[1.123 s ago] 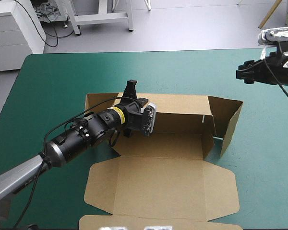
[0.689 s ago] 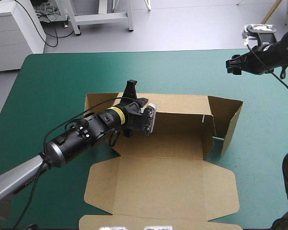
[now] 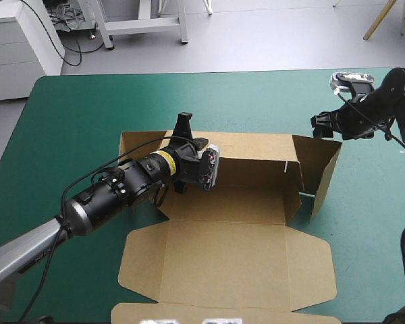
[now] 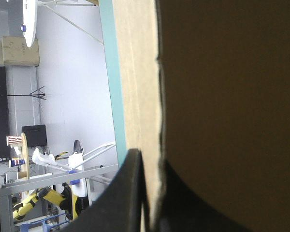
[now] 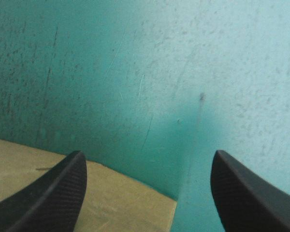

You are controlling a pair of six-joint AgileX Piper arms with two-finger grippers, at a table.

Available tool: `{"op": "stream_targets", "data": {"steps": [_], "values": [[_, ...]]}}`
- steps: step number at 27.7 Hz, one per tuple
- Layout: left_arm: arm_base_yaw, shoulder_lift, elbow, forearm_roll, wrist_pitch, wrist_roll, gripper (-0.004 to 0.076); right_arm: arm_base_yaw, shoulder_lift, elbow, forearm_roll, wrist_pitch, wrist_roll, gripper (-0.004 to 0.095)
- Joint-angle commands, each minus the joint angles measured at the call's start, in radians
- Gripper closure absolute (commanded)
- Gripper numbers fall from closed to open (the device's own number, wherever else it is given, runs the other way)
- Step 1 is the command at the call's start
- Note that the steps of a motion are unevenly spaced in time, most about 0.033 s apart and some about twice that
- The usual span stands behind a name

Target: Fold the box

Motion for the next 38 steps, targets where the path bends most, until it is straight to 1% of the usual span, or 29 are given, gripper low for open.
{"op": "stream_targets", "data": {"steps": [1, 4, 7, 9, 12, 18, 22, 25, 38], "values": [[-0.002, -0.013, 0.002, -0.023, 0.114, -0.024, 0.0734, -0.007, -0.083, 0.031, 0.06, -0.026, -0.045, 0.0286], [-0.002, -0.013, 0.002, -0.023, 0.114, -0.024, 0.0734, -0.007, -0.133, 0.094, 0.113, -0.026, -0.085, 0.0291], [-0.002, -0.013, 0.002, -0.023, 0.114, -0.024, 0.0734, -0.007, -0.196, 0.156, 0.127, -0.026, -0.109, 0.0292], [-0.002, -0.013, 0.002, -0.023, 0.114, -0.024, 0.0734, -0.007, -0.245, 0.215, 0.168, -0.031, -0.168, 0.0292], [-0.002, -0.013, 0.002, -0.023, 0.114, -0.024, 0.0734, -0.007, -0.31, 0.298, 0.225, -0.099, -0.24, 0.0291], [-0.002, -0.013, 0.002, -0.023, 0.114, -0.024, 0.0734, -0.007, -0.417, 0.467, 0.285, -0.257, -0.383, 0.0292], [-0.002, -0.013, 0.002, -0.023, 0.114, -0.024, 0.0734, -0.007, -0.469, 0.556, 0.342, -0.313, -0.462, 0.0291], [-0.002, -0.013, 0.002, -0.023, 0.114, -0.024, 0.0734, -0.007, -0.482, 0.594, 0.349, -0.308, -0.485, 0.0291], [-0.002, -0.013, 0.002, -0.023, 0.11, -0.024, 0.0734, -0.005, -0.48, 0.618, 0.347, -0.161, -0.508, 0.029]]}}
